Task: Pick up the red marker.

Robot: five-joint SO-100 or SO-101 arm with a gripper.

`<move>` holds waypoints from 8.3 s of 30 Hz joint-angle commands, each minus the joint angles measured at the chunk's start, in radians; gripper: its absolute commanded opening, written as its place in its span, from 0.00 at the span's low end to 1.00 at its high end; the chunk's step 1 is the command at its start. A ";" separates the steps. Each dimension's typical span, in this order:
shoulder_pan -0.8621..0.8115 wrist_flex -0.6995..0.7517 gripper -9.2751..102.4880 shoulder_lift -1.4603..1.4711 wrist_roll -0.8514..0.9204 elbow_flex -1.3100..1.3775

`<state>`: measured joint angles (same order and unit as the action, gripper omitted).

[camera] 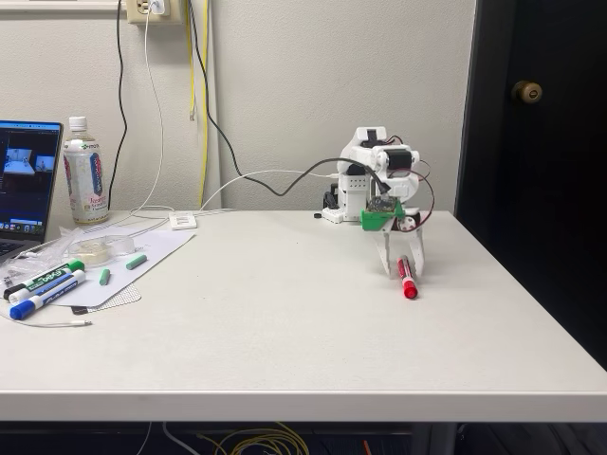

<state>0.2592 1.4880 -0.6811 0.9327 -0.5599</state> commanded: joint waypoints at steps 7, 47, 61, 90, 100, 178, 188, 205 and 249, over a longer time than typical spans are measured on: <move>0.043 -0.014 0.32 -0.008 -0.032 0.046; 0.052 -0.054 0.09 -0.005 -0.092 0.049; 0.035 0.216 0.09 0.341 -0.158 0.793; -0.141 0.261 0.09 -0.577 -0.951 0.552; -0.196 0.261 0.09 -0.885 -1.019 0.103; -0.204 -0.667 0.09 -1.798 -0.815 -1.442; -0.209 -0.669 0.09 -1.793 -0.815 -1.443; -0.218 -0.672 0.09 -1.786 -0.810 -1.443; -0.456 -0.683 0.09 -1.282 -0.120 -1.172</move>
<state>-0.2086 0.7547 -2.0264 0.7072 -1.8623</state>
